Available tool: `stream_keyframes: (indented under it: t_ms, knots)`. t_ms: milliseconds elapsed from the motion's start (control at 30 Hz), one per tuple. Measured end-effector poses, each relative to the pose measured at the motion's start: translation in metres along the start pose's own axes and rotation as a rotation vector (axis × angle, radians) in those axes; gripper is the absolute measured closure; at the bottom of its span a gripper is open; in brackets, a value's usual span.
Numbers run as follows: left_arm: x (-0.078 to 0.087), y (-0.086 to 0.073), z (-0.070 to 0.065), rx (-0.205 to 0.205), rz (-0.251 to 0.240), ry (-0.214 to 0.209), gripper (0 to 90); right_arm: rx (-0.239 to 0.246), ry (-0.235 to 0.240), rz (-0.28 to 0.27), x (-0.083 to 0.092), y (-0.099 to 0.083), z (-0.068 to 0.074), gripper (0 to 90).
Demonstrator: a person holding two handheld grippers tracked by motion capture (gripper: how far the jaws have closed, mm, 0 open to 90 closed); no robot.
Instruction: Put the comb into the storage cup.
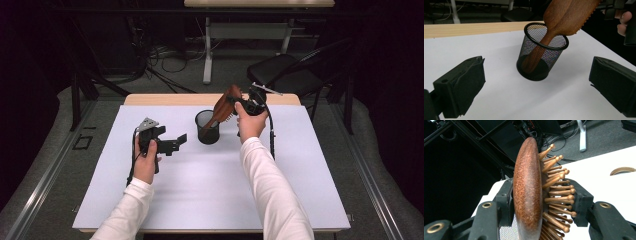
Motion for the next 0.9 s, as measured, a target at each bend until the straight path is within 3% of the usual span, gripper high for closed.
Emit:
stream_keyframes:
  t_ms: [333,900]
  knots:
    - [-0.0004,-0.0003,0.0004,0.003,-0.001,-0.002,0.6,0.033,0.009,0.005,0.0002,-0.0004,-0.0015,45.1]
    - [-0.0004,-0.0003,0.0003,0.002,-0.001,-0.002,0.6,0.038,0.002,0.013,-0.0022,-0.0023,-0.0001,37.6]
Point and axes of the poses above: each handheld gripper's, and its own axes: x roughly backward along the jaws, y roughly out of its top, z roughly to its left, the point moved 4 cm from there along -x, roughly forward along the jaws, and after that the axes turned 8 degrees about y, right-handed, at the moved point
